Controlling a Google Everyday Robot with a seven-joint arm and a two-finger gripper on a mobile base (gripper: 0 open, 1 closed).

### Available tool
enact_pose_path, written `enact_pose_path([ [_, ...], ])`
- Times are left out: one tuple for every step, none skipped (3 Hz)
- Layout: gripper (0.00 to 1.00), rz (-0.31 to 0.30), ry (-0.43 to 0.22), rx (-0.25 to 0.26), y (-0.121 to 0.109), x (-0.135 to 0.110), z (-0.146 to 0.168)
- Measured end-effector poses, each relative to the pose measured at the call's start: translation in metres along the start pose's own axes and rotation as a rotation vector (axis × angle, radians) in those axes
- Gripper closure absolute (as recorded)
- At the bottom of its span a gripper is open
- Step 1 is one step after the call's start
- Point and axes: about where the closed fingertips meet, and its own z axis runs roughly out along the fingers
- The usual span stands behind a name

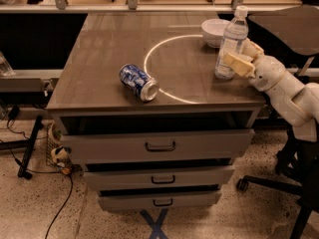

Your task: Place blue plastic bottle upright

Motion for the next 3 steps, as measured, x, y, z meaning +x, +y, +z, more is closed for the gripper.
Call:
enact_pose_path([
  [0.0,-0.004,0.005,0.002,-0.002,-0.001,-0.002],
  [0.0,-0.02,0.017,0.007,-0.006,-0.006,-0.005],
  [0.0,-0.088,0.069,0.02,-0.03,-0.047,-0.007],
])
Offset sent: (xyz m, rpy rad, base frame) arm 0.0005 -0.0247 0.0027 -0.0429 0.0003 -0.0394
